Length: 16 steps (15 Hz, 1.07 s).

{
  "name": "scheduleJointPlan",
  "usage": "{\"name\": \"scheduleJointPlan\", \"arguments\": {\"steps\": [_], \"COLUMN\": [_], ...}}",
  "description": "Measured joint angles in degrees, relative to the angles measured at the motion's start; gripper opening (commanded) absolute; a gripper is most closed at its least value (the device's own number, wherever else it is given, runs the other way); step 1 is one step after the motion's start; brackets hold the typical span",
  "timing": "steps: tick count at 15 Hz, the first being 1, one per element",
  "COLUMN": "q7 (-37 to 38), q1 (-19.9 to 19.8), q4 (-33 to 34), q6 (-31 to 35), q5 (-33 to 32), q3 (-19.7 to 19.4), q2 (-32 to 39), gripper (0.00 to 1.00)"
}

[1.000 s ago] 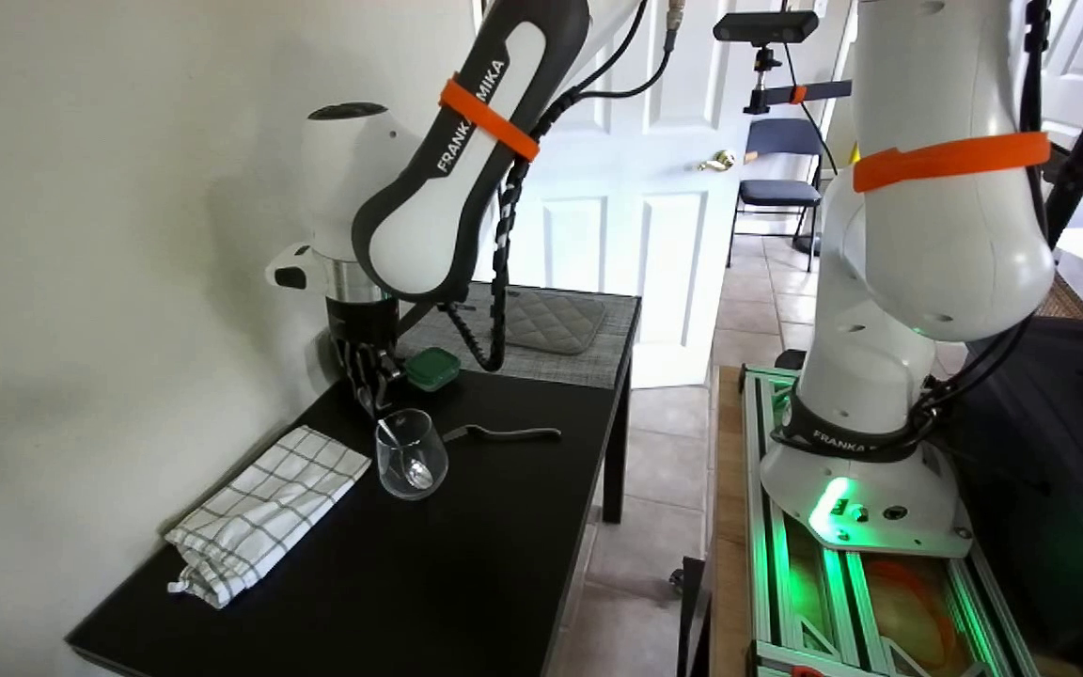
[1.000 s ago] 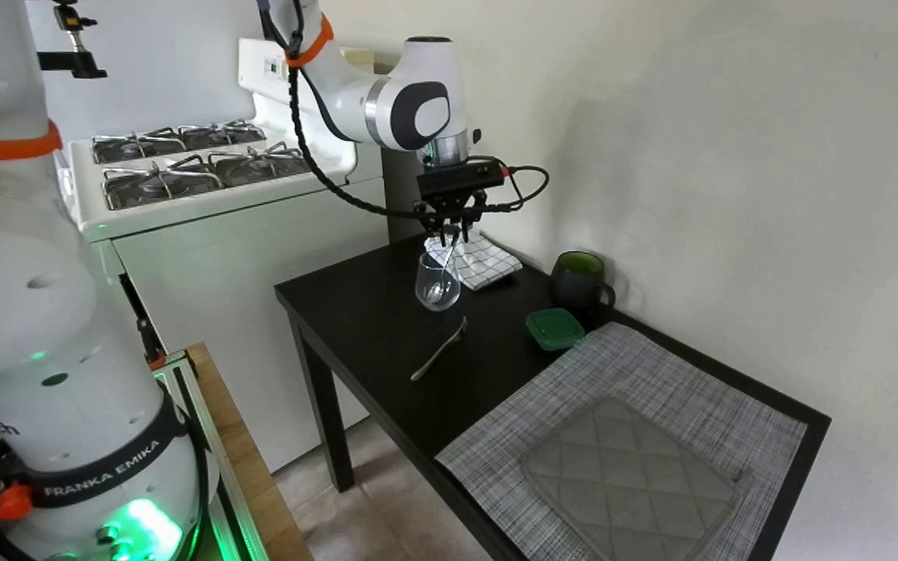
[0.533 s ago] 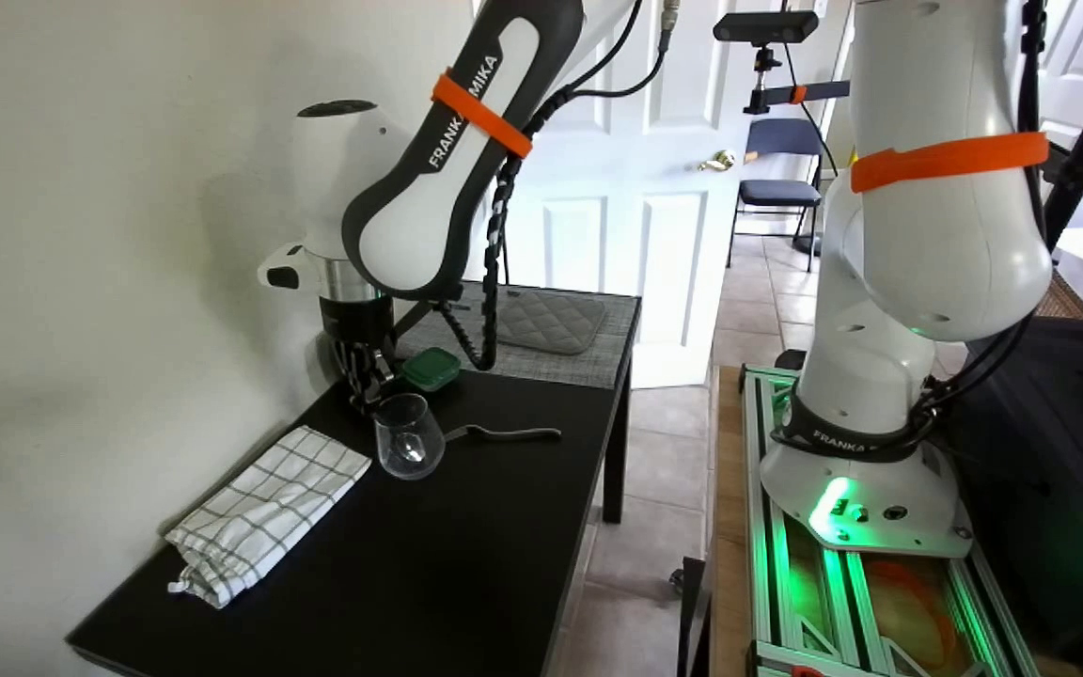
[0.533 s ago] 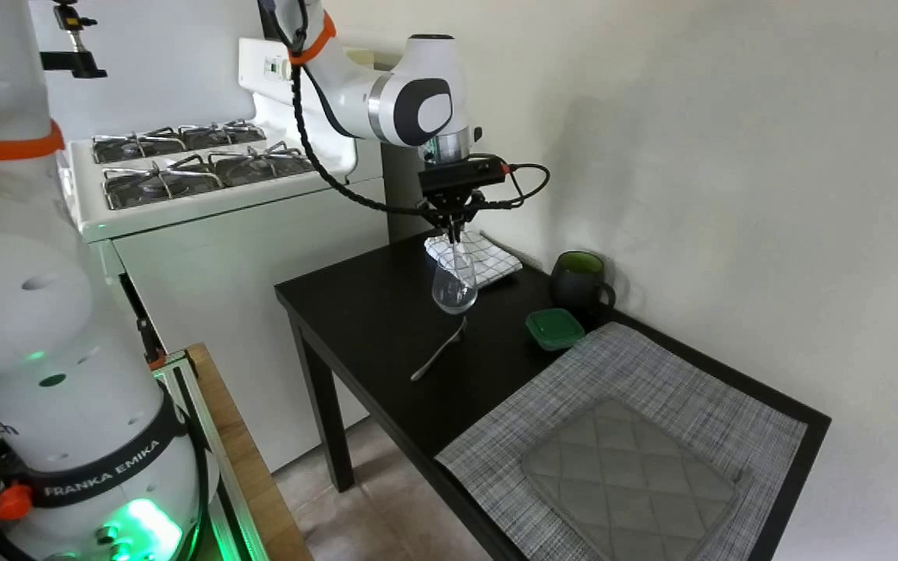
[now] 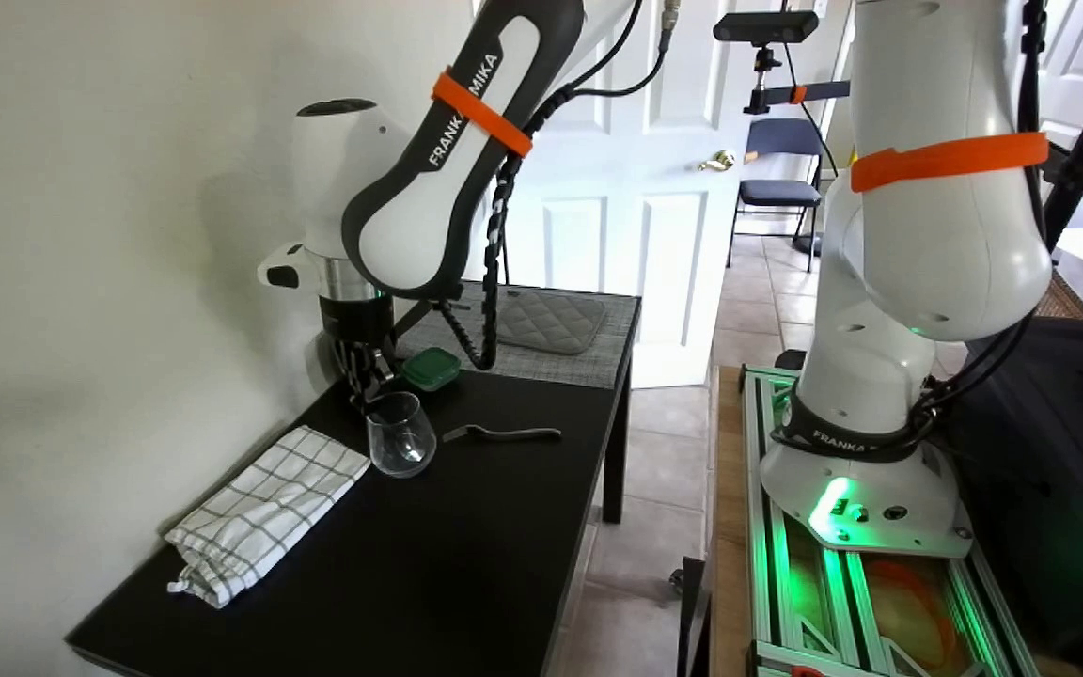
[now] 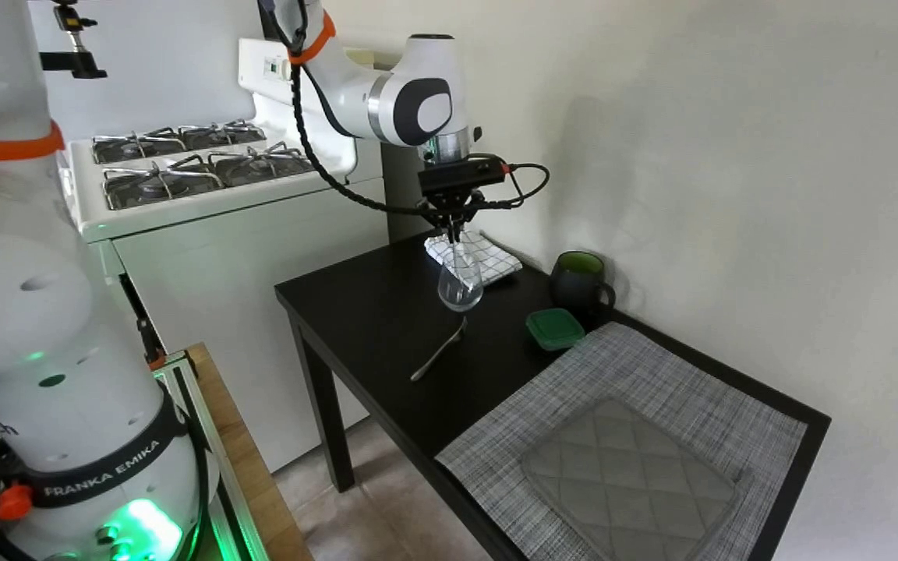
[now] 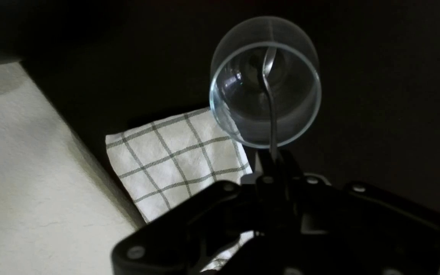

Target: Remove the folk and then the spoon from the glass cup and put them on the table

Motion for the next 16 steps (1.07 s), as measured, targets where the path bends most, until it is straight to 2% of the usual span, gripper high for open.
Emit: {"name": "scheduleJointPlan", "arguments": {"steps": [4,8,12,16], "q7": [0.6,1.14,1.76,4.85], "q1": [-0.73,-2.04,-2.87,-3.03], "q4": [-0.01,-0.19,-0.69,-1.89], "q6": [0.0,0.0,0.0,-0.08], "q5": [1.54,8.0,13.94,16.28], "q3": [0.31,0.67,0.69,-0.36], "q2": [-0.76,-2.89,-6.54,-11.57], "gripper": [0.02,0.02,0.02,0.02]}}
